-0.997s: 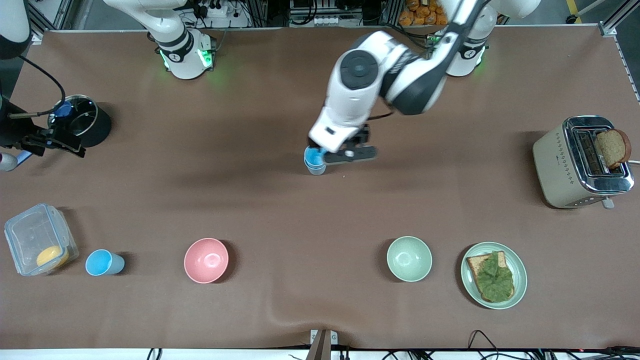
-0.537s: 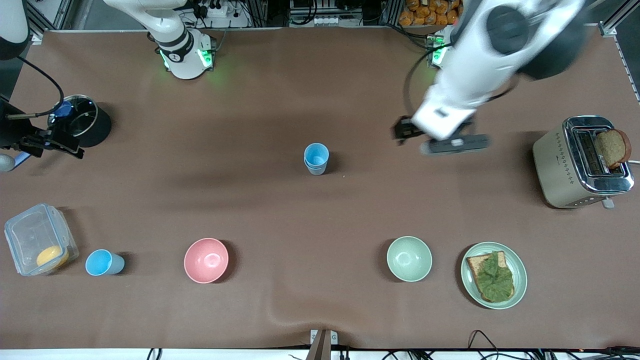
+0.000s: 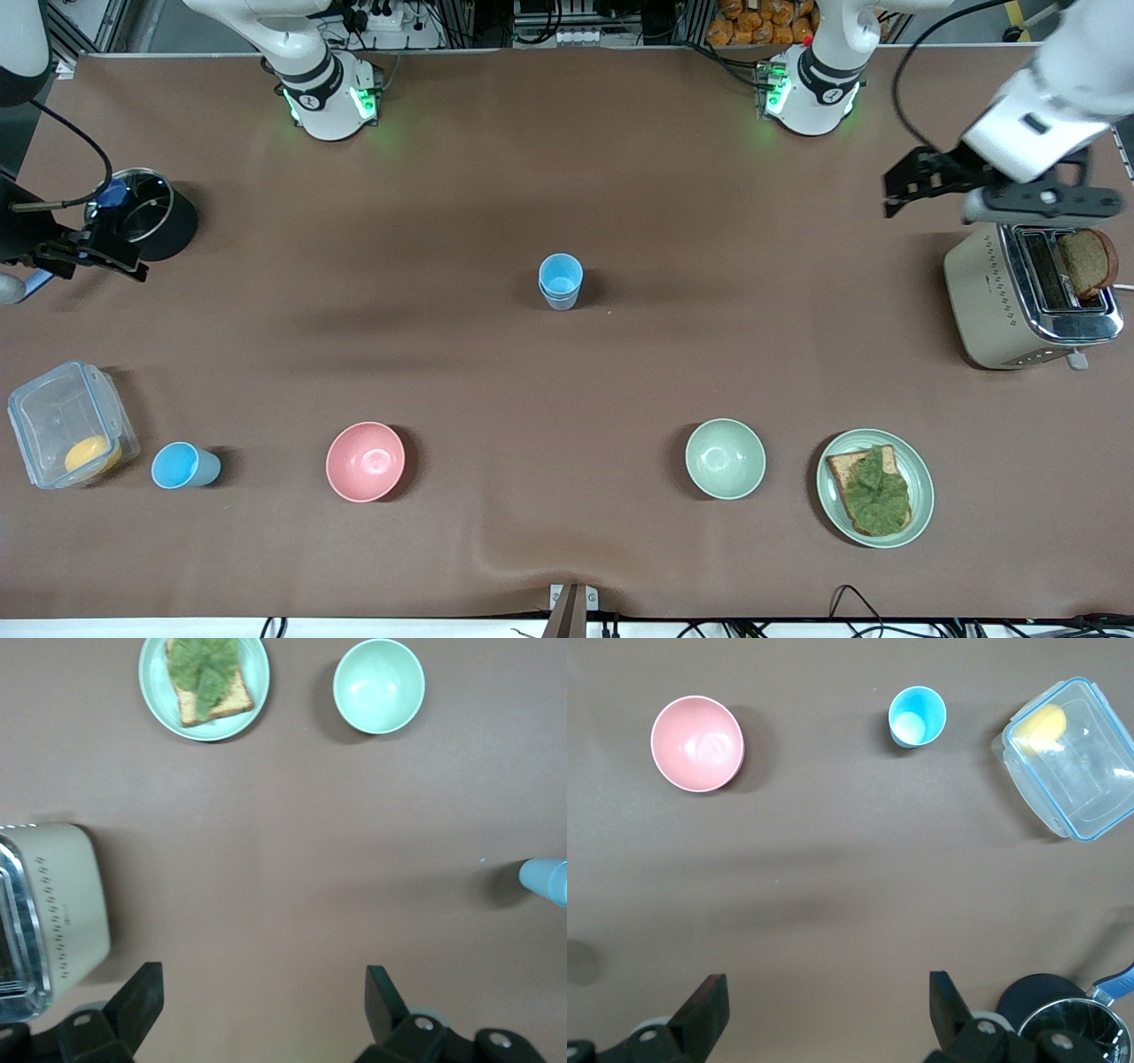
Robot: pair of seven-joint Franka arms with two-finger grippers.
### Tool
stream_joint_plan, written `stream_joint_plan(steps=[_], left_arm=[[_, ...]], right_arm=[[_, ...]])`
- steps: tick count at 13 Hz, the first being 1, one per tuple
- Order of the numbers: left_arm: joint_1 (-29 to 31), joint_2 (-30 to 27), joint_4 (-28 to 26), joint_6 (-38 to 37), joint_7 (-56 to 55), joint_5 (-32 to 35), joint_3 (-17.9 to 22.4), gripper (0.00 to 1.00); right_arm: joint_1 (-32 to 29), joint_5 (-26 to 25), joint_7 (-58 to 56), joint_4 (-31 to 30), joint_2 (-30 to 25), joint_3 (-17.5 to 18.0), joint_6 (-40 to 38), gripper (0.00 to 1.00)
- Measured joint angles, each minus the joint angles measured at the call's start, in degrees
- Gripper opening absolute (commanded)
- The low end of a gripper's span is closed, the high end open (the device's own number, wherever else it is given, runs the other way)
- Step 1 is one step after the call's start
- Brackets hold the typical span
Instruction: Stack blue cups with both arms
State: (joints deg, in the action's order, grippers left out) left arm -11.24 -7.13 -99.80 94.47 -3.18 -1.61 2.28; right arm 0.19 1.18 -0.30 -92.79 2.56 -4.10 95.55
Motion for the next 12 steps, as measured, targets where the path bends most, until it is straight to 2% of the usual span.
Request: stream_joint_plan(steps=[3, 12], left_arm=[[1.48, -0.74, -0.11, -1.66, 3.04, 0.02, 1.60, 1.00], [4.08, -1.20, 0.22, -3.15, 2.03, 1.30, 1.63, 1.00]], right_arm=[[0.00, 0.00, 0.00, 0.01, 0.02, 0.00, 0.00, 1.00], [-0.01, -0.03, 0.00, 0.01, 0.04, -0.03, 0.00, 1.00]])
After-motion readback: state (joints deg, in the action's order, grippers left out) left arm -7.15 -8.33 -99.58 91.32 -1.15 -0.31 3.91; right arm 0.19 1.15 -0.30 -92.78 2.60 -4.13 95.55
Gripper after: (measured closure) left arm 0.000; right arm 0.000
